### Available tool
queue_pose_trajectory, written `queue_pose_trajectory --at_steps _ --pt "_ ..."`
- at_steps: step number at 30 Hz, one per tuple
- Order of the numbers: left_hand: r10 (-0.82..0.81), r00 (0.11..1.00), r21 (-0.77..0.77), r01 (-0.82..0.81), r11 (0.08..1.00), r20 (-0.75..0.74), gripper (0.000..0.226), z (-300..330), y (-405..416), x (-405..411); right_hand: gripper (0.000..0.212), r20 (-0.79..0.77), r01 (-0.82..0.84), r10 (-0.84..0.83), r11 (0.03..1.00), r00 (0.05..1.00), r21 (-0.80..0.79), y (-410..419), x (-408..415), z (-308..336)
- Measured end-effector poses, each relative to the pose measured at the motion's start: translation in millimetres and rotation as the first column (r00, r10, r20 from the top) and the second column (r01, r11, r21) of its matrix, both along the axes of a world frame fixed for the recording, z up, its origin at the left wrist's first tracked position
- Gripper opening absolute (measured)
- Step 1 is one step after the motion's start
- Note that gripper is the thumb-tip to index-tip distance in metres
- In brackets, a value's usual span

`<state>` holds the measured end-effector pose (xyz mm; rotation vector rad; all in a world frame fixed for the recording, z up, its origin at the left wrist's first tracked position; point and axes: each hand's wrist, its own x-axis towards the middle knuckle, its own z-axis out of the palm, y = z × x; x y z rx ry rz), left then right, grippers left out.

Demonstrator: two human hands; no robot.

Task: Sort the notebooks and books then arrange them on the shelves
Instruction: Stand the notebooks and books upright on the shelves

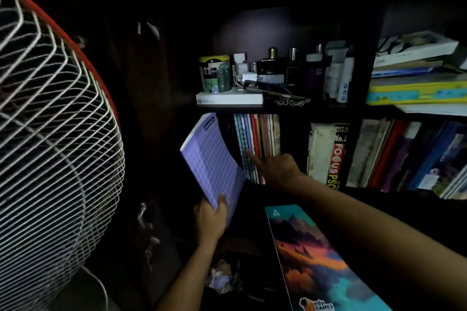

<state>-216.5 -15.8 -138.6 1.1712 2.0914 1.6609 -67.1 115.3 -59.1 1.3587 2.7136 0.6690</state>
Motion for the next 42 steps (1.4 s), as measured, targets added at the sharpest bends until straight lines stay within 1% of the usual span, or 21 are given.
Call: queue_pose_trajectory --at_steps 2,5,6,7,10,12,14,16,17,19,20,22,25,28,30,32,34,36,39,41,42 --pt "-0.005 0.999 0.016 0.005 1.000 -0.049 0.065 -2 -2 1 0.088 0.007 -0.007 0.007 1.000 1.000 0.021 2 13 0" --pt "-0.032 0.995 0.047 0.037 0.998 -0.094 0.081 -2 -5 4 0.087 0.005 -0.015 0.015 0.999 1.000 0.043 -1 30 10" --pt "-0.037 0.995 0.045 0.042 0.998 -0.093 0.083 -1 -6 6 0.088 0.008 -0.012 0.012 0.999 1.000 0.050 -1 32 11" --pt "-0.048 0.995 0.043 0.052 0.998 -0.092 0.080 -1 -7 6 0.089 0.008 -0.013 0.012 0.998 1.000 0.061 0 33 11" --pt "-0.066 0.992 0.028 0.069 0.997 -0.108 0.060 2 -9 8 0.090 0.019 -0.018 0.016 0.997 1.000 0.076 6 38 7" --pt "-0.082 0.989 0.012 0.084 0.996 -0.123 0.056 1 -8 6 0.088 0.010 -0.041 0.040 0.995 0.999 0.086 7 39 7" --pt "-0.112 0.986 0.002 0.113 0.994 -0.127 0.062 1 -8 6 0.081 0.016 -0.045 0.044 0.996 0.999 0.076 7 35 12" --pt "-0.157 0.974 -0.045 0.151 0.987 -0.163 0.070 -5 -5 3 0.070 0.009 -0.032 0.031 0.997 0.999 0.068 9 28 16" --pt "-0.178 0.966 -0.081 0.166 0.983 -0.185 0.069 -8 -3 1 0.064 0.010 -0.034 0.033 0.996 0.999 0.088 9 25 19" --pt "-0.205 0.958 -0.160 0.174 0.972 -0.201 0.055 -10 0 -1 0.054 0.012 -0.028 0.027 0.993 1.000 0.117 10 21 25" --pt "-0.217 0.956 -0.180 0.182 0.967 -0.195 0.051 -11 2 -2 0.051 -0.005 -0.018 0.018 0.993 1.000 0.116 11 21 28" --pt "-0.238 0.956 -0.212 0.200 0.957 -0.173 0.055 -11 3 -3 0.050 -0.082 0.015 -0.007 0.995 0.997 0.099 12 26 30" --pt "-0.250 0.959 -0.272 0.208 0.939 -0.131 0.049 -11 6 -5 0.056 -0.261 0.074 -0.072 0.997 0.963 -0.003 14 28 22" --pt "-0.291 0.947 -0.320 0.235 0.918 -0.139 0.055 -12 8 -6 0.069 -0.419 0.093 -0.193 0.965 0.888 -0.247 16 15 19" --pt "-0.330 0.929 -0.338 0.261 0.904 -0.166 0.049 -12 8 -3 0.067 -0.553 0.029 -0.257 0.922 0.792 -0.386 16 8 19" --pt "-0.376 0.900 -0.353 0.286 0.891 -0.219 0.049 -8 7 1 0.065 -0.678 -0.086 -0.299 0.878 0.672 -0.471 12 5 15" --pt "-0.411 0.877 -0.356 0.312 0.881 -0.248 0.055 -7 8 2 0.064 -0.753 -0.169 -0.327 0.851 0.571 -0.498 7 2 8" --pt "-0.446 0.870 -0.360 0.355 0.863 -0.209 0.066 -3 10 3 0.057 -0.798 -0.207 -0.356 0.840 0.487 -0.501 8 -2 -1" --pt "-0.481 0.841 -0.412 0.358 0.838 -0.246 0.085 -1 14 5 0.055 -0.843 -0.241 -0.398 0.833 0.363 -0.497 10 -13 -6" --pt "-0.451 0.854 -0.408 0.327 0.852 -0.260 0.086 0 18 6 0.057 -0.862 -0.280 -0.419 0.824 0.285 -0.493 9 -19 -5" --pt "-0.436 0.861 -0.403 0.313 0.860 -0.260 0.082 1 21 7 0.057 -0.864 -0.304 -0.423 0.814 0.273 -0.495 9 -21 -4"
